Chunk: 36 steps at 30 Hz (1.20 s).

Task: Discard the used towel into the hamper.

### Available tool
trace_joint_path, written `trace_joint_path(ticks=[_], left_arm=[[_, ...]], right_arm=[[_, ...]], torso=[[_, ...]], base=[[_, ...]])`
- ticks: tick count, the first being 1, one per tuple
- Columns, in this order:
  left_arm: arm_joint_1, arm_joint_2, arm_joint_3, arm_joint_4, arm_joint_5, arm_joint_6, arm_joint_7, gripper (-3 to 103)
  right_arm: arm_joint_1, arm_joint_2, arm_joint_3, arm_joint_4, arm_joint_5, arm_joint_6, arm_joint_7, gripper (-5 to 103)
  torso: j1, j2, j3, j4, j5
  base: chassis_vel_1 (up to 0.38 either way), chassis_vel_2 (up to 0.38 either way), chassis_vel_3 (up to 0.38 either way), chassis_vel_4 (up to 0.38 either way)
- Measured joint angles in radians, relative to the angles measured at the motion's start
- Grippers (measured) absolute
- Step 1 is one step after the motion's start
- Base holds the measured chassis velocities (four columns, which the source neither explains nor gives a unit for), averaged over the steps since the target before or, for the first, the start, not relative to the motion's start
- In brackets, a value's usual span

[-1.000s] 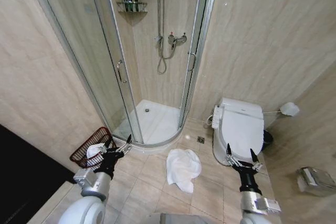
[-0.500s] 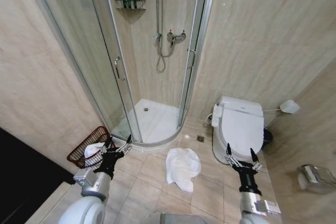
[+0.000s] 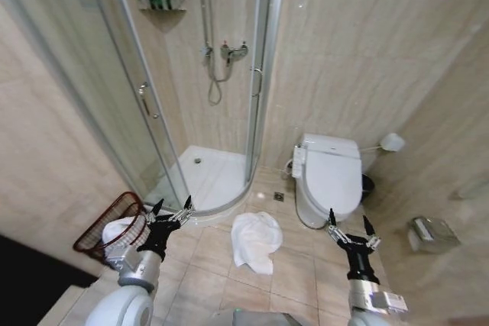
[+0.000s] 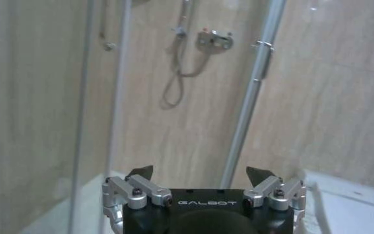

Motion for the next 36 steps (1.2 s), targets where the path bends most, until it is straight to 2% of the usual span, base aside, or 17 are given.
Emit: trace_joint_path(ticks=[4,9,30,36], left_arm=[[0.0,0.0,0.0,0.0,0.0,0.0,0.0,97],[0.0,0.0,0.0,0.0,0.0,0.0,0.0,97],[0.0,0.0,0.0,0.0,0.0,0.0,0.0,97],[0.0,0.0,0.0,0.0,0.0,0.0,0.0,97]], right_arm=[[-0.006,-0.003,-0.008,0.001,-0.005,-0.039,0.019,100],[-0.01,-0.009,-0.015,0.004,-0.006,-0.063,0.031,100],[-0.006,-0.01,-0.019,0.004,-0.012,-0.08,0.04,100],[-0.005,-0.008,-0.023,0.015,-0.018,-0.086,0.068,100]], torso=[[-0.009,-0.018,-0.009,-0.0004,0.0],[-0.017,-0.035,-0.019,0.0004,0.0],[-0.061,-0.131,-0.07,0.0,0.0],[-0.073,-0.159,-0.085,0.0,-0.0001]], base=[[-0.083,-0.087,-0.094,-0.097],[-0.011,-0.017,-0.027,-0.011],[0.0,0.0,0.0,0.0],[0.0,0.0,0.0,0.0]])
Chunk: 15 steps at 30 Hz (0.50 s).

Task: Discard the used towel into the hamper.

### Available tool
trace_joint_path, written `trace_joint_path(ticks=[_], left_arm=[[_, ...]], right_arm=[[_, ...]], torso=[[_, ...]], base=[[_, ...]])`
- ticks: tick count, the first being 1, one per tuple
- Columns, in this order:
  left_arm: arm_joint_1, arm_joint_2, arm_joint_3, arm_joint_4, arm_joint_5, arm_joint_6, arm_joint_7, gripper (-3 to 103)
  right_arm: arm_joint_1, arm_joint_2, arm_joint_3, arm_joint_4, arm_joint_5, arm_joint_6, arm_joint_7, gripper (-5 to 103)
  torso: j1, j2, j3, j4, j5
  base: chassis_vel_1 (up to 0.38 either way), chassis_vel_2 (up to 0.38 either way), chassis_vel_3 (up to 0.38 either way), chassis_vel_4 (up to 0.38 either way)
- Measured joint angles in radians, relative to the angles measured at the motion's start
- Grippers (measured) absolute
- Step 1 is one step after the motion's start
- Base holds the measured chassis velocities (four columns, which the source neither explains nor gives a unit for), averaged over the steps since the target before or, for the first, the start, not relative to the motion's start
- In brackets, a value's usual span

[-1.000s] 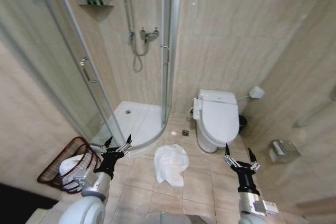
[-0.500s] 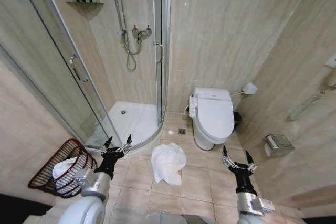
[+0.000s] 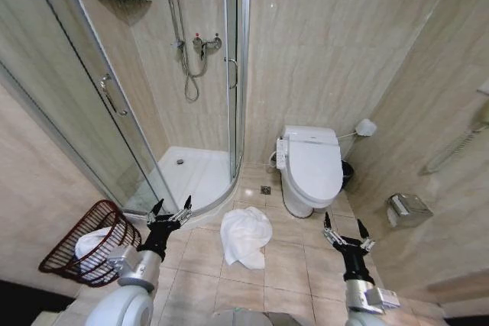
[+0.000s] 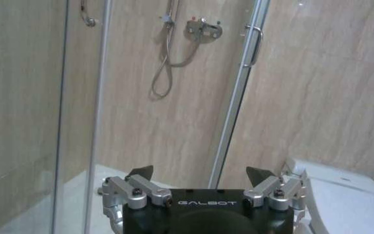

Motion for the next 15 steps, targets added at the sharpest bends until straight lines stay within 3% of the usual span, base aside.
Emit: trace_joint_path(ticks=[15], left_arm=[[0.0,0.0,0.0,0.0,0.0,0.0,0.0,97]], right_arm=[[0.003,-0.004,0.003,-0.002,0.008,0.001,0.002,100]], torso=[[-0.034,-0.076,-0.042,0.0001,0.0]], base=[[0.024,0.028,0.026,0.023]])
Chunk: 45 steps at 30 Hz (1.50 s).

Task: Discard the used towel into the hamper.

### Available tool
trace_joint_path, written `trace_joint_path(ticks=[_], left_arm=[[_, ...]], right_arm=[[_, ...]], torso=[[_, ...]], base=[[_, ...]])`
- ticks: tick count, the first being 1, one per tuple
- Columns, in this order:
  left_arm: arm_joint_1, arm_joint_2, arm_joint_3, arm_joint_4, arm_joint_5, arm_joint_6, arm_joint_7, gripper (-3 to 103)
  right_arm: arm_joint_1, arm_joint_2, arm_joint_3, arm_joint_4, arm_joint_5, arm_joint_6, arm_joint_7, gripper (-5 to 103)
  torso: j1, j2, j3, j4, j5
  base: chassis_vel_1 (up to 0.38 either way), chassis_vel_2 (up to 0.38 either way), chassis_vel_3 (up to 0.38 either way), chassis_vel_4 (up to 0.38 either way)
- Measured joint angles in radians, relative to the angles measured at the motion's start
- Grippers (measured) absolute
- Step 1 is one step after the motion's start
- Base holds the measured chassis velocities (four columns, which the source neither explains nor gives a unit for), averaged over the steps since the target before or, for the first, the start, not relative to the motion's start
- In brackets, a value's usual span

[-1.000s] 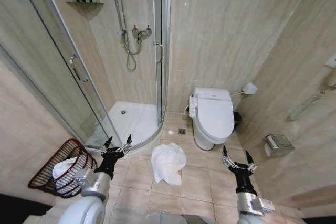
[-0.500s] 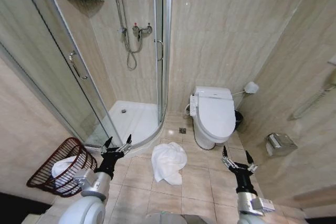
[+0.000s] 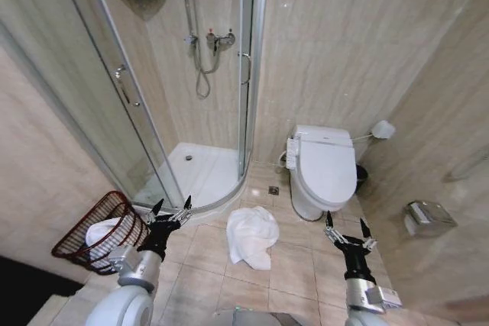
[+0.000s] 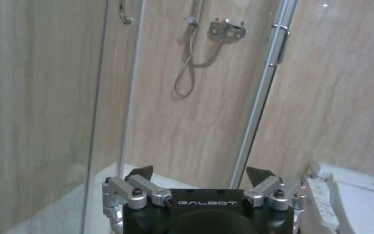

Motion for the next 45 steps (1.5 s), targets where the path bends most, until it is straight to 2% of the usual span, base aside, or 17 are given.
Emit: trace_joint_path(ticks=[45], left_arm=[[0.0,0.0,0.0,0.0,0.0,0.0,0.0,97]], right_arm=[[-0.004,0.001,0.003,-0.035,0.004,0.028,0.001,100]], torso=[[-0.092,-0.208,-0.116,0.0003,0.0]], base=[[0.002,0.003,0.005,0.003]])
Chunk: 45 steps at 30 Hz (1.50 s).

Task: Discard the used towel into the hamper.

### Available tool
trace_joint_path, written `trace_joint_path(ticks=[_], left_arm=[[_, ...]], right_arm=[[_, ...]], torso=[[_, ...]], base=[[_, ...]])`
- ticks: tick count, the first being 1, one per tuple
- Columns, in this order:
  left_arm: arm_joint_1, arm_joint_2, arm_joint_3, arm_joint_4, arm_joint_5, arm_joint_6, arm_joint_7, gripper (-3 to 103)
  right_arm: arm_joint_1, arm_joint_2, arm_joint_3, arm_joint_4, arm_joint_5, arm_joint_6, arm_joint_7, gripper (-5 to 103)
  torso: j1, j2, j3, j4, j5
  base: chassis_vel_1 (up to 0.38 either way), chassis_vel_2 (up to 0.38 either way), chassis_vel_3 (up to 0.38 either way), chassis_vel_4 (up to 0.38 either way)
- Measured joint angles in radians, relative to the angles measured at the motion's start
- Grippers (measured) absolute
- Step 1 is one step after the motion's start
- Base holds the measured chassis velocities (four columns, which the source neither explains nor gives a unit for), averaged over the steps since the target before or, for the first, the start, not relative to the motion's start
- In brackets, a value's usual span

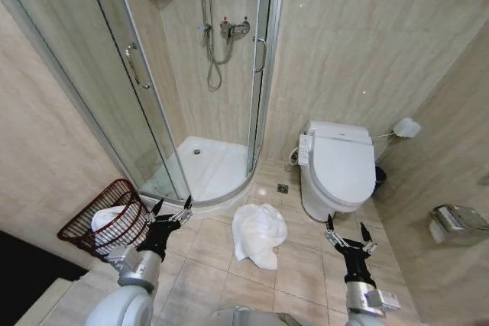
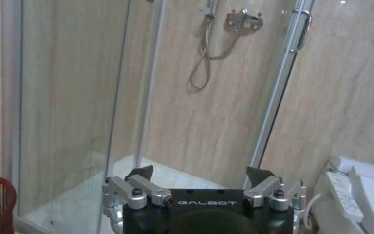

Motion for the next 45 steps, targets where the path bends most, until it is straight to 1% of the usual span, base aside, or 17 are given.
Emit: trace_joint_path(ticks=[10,17,18,21,25,28,32,41,43,44,45], left_arm=[[0.0,0.0,0.0,0.0,0.0,0.0,0.0,97],[0.0,0.0,0.0,0.0,0.0,0.0,0.0,97],[0.0,0.0,0.0,0.0,0.0,0.0,0.0,97],[0.0,0.0,0.0,0.0,0.0,0.0,0.0,97],[0.0,0.0,0.0,0.0,0.0,0.0,0.0,97],[0.0,0.0,0.0,0.0,0.0,0.0,0.0,97],[0.0,0.0,0.0,0.0,0.0,0.0,0.0,97],[0.0,0.0,0.0,0.0,0.0,0.0,0.0,97],[0.0,0.0,0.0,0.0,0.0,0.0,0.0,97],[0.0,0.0,0.0,0.0,0.0,0.0,0.0,97],[0.0,0.0,0.0,0.0,0.0,0.0,0.0,97]], right_arm=[[-0.002,0.0,-0.001,-0.001,-0.001,0.005,0.001,100],[-0.004,0.002,-0.002,-0.002,-0.002,0.009,0.0,100],[-0.004,0.002,-0.002,-0.002,-0.002,0.009,0.0,100],[-0.005,0.003,-0.003,-0.002,-0.003,0.01,0.0,100],[-0.005,0.003,-0.004,-0.003,-0.004,0.011,-0.001,100],[-0.005,0.004,-0.006,-0.005,-0.005,0.012,-0.001,100],[-0.005,0.003,-0.007,-0.009,-0.005,0.013,-0.001,100],[0.0,0.002,-0.012,-0.023,-0.005,0.015,-0.002,100],[0.007,0.0,-0.015,-0.036,0.005,0.013,-0.004,100],[0.015,-0.004,-0.018,-0.051,0.025,0.009,-0.008,100],[0.015,-0.004,-0.018,-0.051,0.025,0.009,-0.008,100]], torso=[[-0.014,-0.031,-0.017,0.0,0.0],[-0.029,-0.065,-0.036,0.0,0.0],[-0.029,-0.065,-0.036,0.0,0.0],[-0.037,-0.084,-0.047,0.0,0.0],[-0.042,-0.096,-0.054,0.0,0.0],[-0.05,-0.114,-0.065,0.0001,0.0],[-0.054,-0.123,-0.069,0.0002,0.0],[-0.068,-0.158,-0.089,0.0001,0.0],[-0.073,-0.168,-0.095,0.0001,0.0],[-0.076,-0.175,-0.099,0.0001,0.0],[-0.076,-0.175,-0.099,0.0001,0.0]], base=[[0.0,0.0,0.0,0.0],[0.0,0.0,0.0,0.0],[0.0,0.0,0.0,0.0],[0.0,0.0,0.0,0.0],[0.0,0.0,0.0,0.0],[0.0,0.0,0.0,0.0],[0.0,0.0,0.0,0.0],[0.0,0.0,0.0,0.0],[0.0,0.0,0.0,0.0],[0.0,0.0,0.0,0.0],[0.0,0.0,0.0,0.0]])
